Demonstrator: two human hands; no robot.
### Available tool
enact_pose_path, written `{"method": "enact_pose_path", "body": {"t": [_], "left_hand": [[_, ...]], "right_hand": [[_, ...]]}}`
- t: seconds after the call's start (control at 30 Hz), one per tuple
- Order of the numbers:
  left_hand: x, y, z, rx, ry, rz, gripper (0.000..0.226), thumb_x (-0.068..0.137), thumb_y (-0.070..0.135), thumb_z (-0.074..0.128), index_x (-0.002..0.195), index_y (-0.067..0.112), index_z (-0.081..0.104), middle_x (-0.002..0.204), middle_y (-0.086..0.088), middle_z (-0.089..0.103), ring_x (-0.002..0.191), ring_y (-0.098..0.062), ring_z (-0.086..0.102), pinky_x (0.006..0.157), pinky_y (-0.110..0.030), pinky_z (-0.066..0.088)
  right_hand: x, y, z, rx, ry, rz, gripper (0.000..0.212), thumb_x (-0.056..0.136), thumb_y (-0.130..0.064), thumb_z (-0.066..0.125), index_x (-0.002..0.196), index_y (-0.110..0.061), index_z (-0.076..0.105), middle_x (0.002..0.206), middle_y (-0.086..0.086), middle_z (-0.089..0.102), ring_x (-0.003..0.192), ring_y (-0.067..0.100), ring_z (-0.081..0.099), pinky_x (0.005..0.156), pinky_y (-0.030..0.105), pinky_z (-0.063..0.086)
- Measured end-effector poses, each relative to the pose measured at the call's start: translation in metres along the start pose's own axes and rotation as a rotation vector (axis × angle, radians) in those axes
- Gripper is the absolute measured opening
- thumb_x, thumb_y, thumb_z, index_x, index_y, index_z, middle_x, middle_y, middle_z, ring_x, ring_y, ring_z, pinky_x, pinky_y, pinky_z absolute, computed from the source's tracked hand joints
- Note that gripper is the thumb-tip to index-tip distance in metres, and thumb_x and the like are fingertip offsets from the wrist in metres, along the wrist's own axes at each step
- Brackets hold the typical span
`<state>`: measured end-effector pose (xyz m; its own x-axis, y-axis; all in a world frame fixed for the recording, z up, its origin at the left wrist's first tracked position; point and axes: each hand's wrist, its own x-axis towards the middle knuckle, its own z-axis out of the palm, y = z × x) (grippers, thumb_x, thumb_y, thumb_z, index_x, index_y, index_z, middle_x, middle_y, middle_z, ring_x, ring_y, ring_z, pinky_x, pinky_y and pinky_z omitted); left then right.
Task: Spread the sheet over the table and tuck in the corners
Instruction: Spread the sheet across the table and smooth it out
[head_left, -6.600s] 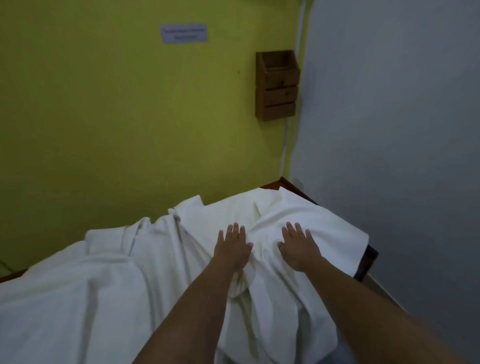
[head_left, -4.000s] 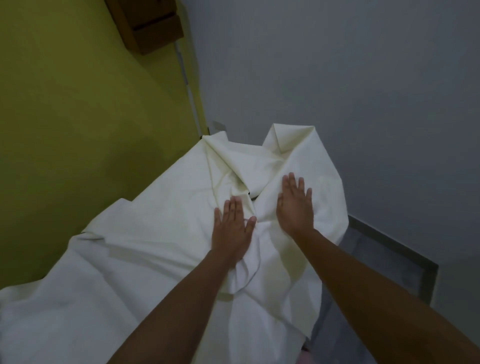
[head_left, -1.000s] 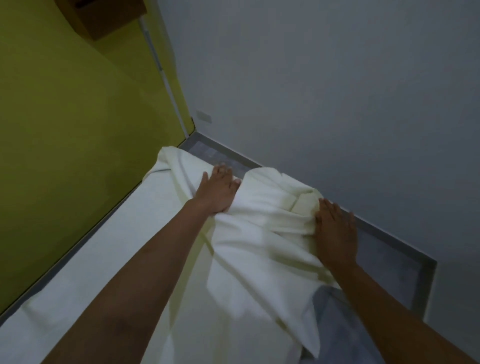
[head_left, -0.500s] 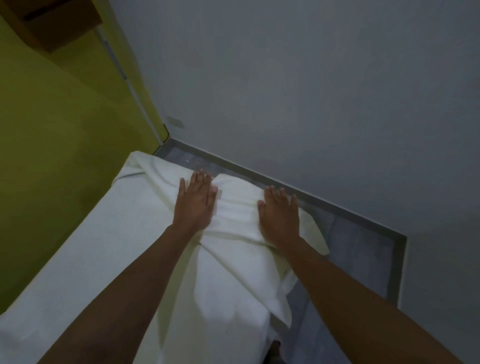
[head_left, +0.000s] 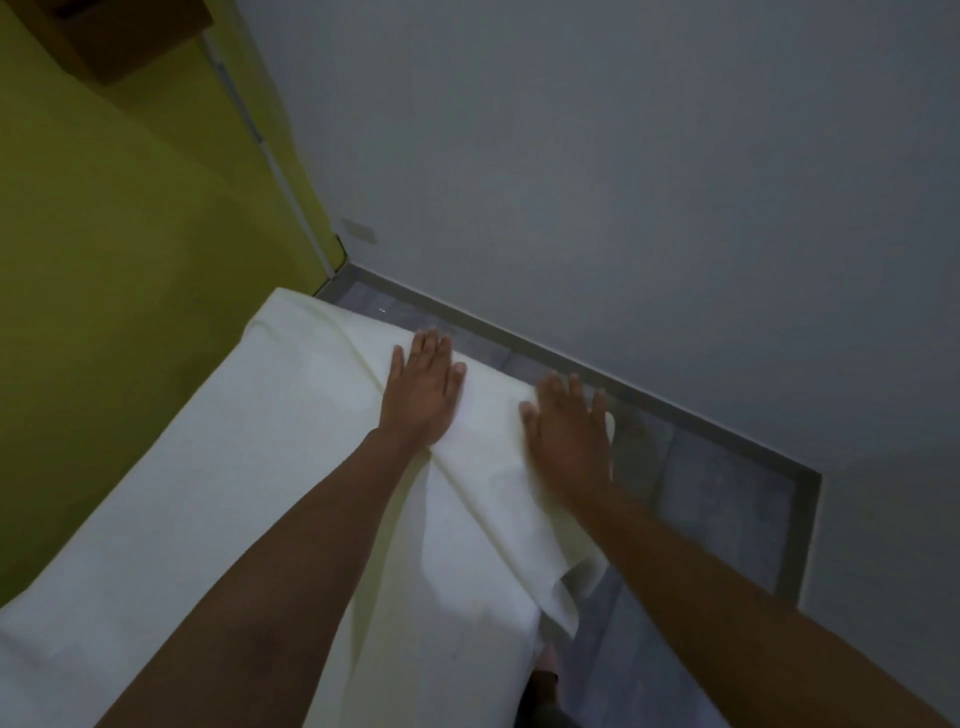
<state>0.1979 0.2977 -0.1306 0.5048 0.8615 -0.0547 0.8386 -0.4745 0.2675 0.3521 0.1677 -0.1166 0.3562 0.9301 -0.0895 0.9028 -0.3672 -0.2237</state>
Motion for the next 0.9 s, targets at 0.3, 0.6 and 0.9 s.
{"method": "enact_pose_path", "body": {"t": [0.3, 0.6, 0.9], "left_hand": [[-0.013, -0.023, -0.005, -0.027, 0.153, -0.130, 0.059, 0.102, 0.039, 0.021, 0.152, 0.009, 0.012, 0.161, -0.007, 0.005, 0.148, -0.016, -0.001, 0.118, -0.038, -0.008], [0.013, -0.047, -0.011, -0.070, 0.082, -0.203, 0.064, 0.101, 0.047, 0.014, 0.152, 0.009, 0.010, 0.161, -0.007, 0.003, 0.148, -0.016, -0.003, 0.119, -0.039, -0.006], [0.003, -0.046, 0.004, -0.014, 0.115, -0.230, 0.064, 0.101, 0.045, 0.018, 0.152, 0.008, 0.004, 0.161, -0.009, 0.001, 0.148, -0.020, -0.002, 0.119, -0.042, -0.002]], "right_hand": [[0.055, 0.050, -0.004, -0.031, -0.059, 0.183, 0.066, 0.099, -0.050, 0.018, 0.148, -0.007, 0.025, 0.156, 0.013, 0.025, 0.146, 0.032, 0.013, 0.114, 0.058, 0.001], [0.018, -0.025, 0.008, -0.007, -0.001, -0.111, 0.063, 0.099, -0.048, 0.014, 0.149, -0.010, 0.024, 0.157, 0.009, 0.025, 0.147, 0.027, 0.013, 0.117, 0.046, -0.005], [0.064, 0.013, -0.005, 0.041, -0.122, -0.151, 0.063, 0.100, -0.048, 0.021, 0.150, -0.010, 0.021, 0.159, 0.007, 0.019, 0.147, 0.025, 0.009, 0.119, 0.048, 0.003]]}}
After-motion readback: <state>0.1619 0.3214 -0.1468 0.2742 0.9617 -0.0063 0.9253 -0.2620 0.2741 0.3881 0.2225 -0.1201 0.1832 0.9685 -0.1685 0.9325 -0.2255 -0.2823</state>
